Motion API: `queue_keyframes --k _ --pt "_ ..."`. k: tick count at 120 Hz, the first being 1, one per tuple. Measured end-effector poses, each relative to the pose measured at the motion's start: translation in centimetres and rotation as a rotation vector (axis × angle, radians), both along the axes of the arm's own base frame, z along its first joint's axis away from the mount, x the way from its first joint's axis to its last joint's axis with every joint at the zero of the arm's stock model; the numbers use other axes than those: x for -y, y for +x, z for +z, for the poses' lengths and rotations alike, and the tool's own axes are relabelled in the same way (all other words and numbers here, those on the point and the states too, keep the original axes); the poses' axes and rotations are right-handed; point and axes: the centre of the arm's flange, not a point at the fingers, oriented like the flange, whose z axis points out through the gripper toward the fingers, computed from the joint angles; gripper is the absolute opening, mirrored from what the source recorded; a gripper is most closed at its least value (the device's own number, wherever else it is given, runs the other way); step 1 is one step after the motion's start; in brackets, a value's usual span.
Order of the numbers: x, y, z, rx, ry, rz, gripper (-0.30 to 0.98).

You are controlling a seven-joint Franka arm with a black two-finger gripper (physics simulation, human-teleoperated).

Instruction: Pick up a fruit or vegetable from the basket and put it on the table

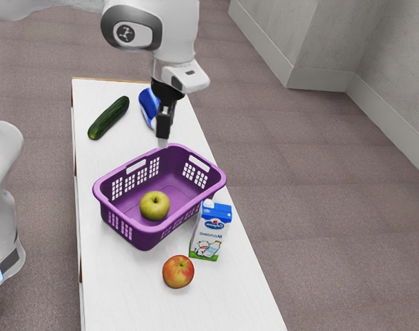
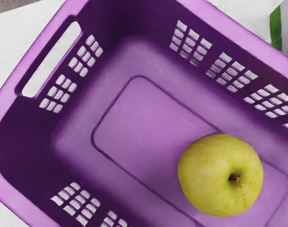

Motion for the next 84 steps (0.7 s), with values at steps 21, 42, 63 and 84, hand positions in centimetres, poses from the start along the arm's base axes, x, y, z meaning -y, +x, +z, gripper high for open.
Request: queue_keyframes --k 21,42,63,84 --pt "2.4 0.8 -3.1 -0.045 -0.001 -0.056 0.67" --pt "4.0 0.8 -5.5 -0.125 -0.01 -0.088 0.67" --pt "5.1 0.8 -8.3 -0.192 -0.027 -0.098 0.66" --pt "5.7 1.3 -9.9 -0.182 -0.055 -0.067 0.66"
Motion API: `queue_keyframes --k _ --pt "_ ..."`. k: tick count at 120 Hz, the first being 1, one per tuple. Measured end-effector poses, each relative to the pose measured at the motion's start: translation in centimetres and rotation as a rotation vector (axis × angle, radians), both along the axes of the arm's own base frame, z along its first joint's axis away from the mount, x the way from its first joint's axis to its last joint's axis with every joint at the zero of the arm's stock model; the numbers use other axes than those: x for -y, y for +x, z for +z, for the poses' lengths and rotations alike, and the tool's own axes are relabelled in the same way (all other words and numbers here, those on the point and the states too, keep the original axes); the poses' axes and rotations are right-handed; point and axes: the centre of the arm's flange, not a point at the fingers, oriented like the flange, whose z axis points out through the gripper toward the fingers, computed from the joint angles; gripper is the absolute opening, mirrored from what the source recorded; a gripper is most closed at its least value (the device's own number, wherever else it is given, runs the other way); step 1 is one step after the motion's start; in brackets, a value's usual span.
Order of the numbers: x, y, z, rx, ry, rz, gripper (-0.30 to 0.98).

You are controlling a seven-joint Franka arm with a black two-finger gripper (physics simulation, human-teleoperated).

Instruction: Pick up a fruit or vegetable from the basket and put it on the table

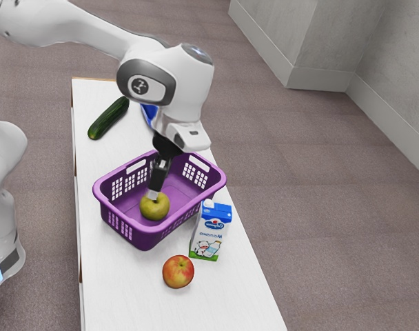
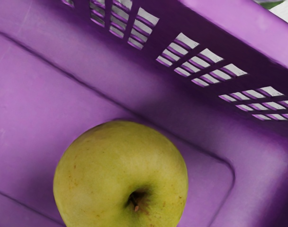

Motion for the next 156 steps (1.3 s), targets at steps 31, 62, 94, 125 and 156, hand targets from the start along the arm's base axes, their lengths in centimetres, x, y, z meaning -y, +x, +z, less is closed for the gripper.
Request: queue_keyframes --k 31,62,94,125,156 --pt "-1.2 2.4 -2.7 -0.027 0.006 0.107 0.66" --pt "-0.9 3.4 -4.3 -0.036 0.012 0.15 0.66" --pt "-0.8 2.9 -4.9 -0.088 0.028 0.171 0.66" --pt "-0.7 2.9 -6.5 -0.087 0.032 0.191 0.66" --pt "-1.7 2.8 -7.3 -0.123 0.041 0.221 0.48"
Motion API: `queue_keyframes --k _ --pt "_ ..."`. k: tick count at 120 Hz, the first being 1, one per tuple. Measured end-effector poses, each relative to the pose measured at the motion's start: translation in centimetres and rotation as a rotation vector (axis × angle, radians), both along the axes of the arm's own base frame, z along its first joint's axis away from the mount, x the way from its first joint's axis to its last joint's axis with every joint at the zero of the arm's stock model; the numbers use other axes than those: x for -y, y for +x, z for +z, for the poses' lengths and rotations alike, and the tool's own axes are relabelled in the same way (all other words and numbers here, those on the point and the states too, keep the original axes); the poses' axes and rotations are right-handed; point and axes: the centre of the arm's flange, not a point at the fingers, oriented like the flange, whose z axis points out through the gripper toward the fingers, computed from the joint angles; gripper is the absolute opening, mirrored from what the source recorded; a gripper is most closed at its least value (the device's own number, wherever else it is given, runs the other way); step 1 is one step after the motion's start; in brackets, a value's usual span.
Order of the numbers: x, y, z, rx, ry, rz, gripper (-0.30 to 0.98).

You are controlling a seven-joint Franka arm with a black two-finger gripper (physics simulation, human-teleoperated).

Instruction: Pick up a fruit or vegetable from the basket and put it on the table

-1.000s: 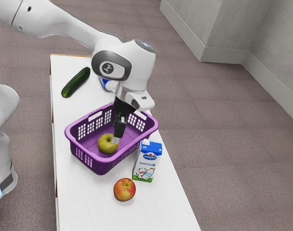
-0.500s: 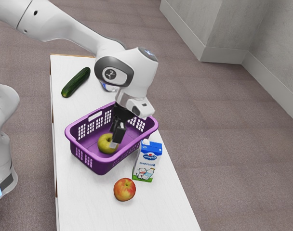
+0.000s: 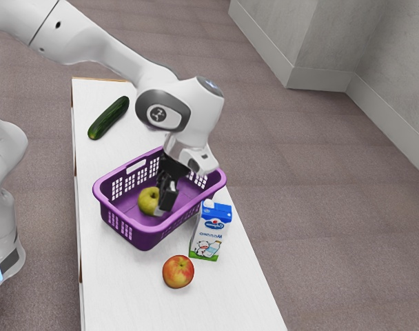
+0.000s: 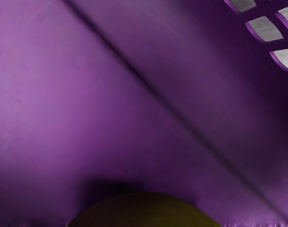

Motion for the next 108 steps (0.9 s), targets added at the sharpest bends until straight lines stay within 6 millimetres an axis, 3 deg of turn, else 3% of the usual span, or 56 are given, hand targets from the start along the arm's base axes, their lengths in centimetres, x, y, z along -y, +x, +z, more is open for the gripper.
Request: queue_keyframes --k 18,52,64,84,98,108 --pt "-1.0 0.1 0.1 -0.008 0.006 0.02 0.28" --pt "-0.5 2.0 7.4 0.047 0.009 0.002 0.34" --pt "2.1 2.2 12.1 0.101 0.012 -0.05 0.35" --pt "8.5 0.5 19.2 0.2 0.022 -0.177 0.37" --pt "13.4 -1.4 20.9 0.226 0.037 -0.272 0.37" --pt "17.9 -0.8 20.8 0.22 0.042 -0.344 0.37"
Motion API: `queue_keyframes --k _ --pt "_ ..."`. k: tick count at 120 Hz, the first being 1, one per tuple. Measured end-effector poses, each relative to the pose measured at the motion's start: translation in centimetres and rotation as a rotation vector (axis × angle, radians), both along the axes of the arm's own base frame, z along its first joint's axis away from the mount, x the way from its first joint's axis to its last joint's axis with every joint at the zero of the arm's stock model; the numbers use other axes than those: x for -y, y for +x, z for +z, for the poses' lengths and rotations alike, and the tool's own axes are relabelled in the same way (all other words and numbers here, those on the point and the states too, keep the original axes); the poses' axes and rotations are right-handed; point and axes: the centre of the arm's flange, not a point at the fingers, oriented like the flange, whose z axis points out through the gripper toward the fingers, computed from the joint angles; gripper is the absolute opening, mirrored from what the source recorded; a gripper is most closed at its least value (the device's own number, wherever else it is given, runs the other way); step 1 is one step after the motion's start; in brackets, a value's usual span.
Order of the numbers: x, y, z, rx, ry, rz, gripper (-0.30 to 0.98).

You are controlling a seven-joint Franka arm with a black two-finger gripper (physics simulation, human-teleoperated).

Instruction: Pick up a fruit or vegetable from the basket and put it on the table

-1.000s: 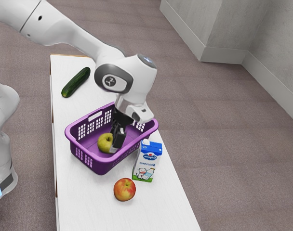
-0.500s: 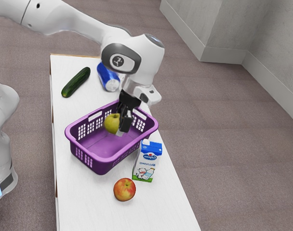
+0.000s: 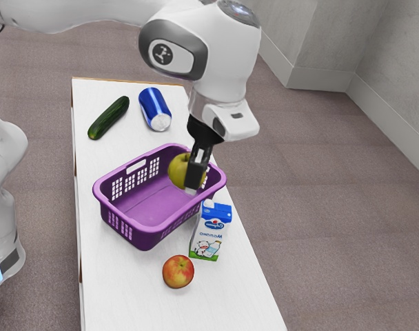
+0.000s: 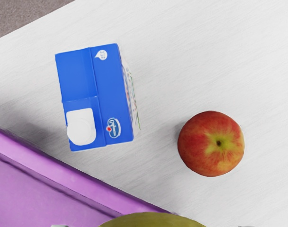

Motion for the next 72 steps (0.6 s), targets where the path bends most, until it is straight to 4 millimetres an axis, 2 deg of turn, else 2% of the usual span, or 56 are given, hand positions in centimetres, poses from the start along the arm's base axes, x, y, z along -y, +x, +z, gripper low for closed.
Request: queue_keyframes --k 7,16,34,46,72 --pt "3.7 0.4 0.2 0.003 -0.002 -0.058 0.36" --pt "7.1 0.1 0.3 0.003 -0.007 -0.115 0.36" --pt "13.4 -3.0 -1.1 -0.003 -0.017 -0.24 0.36" --pt "17.0 -4.6 -4.3 -0.014 -0.026 -0.307 0.36" --pt "21.8 -8.9 -11.7 -0.06 -0.032 -0.404 0.36"
